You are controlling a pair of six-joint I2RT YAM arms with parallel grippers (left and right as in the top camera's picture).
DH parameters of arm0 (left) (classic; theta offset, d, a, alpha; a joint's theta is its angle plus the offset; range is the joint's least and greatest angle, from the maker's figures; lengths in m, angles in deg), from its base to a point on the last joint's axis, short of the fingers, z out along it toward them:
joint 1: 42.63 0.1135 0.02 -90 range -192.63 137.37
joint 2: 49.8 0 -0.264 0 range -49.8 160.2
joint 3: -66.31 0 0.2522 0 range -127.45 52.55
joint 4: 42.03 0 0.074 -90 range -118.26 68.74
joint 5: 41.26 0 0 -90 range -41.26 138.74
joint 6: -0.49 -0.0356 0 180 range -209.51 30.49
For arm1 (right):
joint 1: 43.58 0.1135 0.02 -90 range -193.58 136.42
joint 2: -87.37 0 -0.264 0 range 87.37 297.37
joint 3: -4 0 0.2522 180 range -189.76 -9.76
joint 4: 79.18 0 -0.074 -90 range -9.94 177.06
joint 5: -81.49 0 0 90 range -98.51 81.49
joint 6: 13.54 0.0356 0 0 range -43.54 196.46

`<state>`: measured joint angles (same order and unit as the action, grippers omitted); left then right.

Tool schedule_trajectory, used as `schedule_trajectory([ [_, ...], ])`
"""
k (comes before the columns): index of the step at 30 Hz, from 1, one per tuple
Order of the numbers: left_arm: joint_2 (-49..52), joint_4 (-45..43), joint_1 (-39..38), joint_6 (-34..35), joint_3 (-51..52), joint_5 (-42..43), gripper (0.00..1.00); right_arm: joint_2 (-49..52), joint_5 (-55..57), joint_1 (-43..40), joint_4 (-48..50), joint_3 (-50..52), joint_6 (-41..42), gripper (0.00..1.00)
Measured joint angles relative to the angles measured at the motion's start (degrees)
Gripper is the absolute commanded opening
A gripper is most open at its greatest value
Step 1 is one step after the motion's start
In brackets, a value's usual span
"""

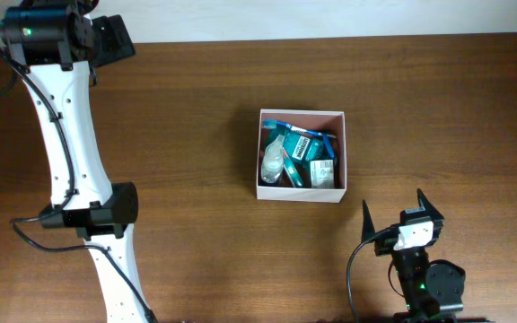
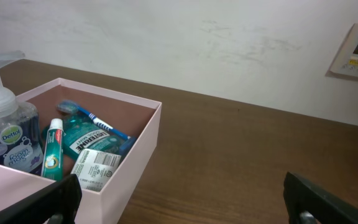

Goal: Pack container

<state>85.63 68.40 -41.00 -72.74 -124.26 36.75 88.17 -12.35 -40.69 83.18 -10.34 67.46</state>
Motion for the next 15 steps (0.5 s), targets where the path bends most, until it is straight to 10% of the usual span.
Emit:
schedule_trajectory([
  [15, 0.0, -2.2, -1.1, 0.0, 0.0, -0.5, 0.99, 0.0, 0.0, 0.0, 0.0, 0.0, 0.0, 0.99],
])
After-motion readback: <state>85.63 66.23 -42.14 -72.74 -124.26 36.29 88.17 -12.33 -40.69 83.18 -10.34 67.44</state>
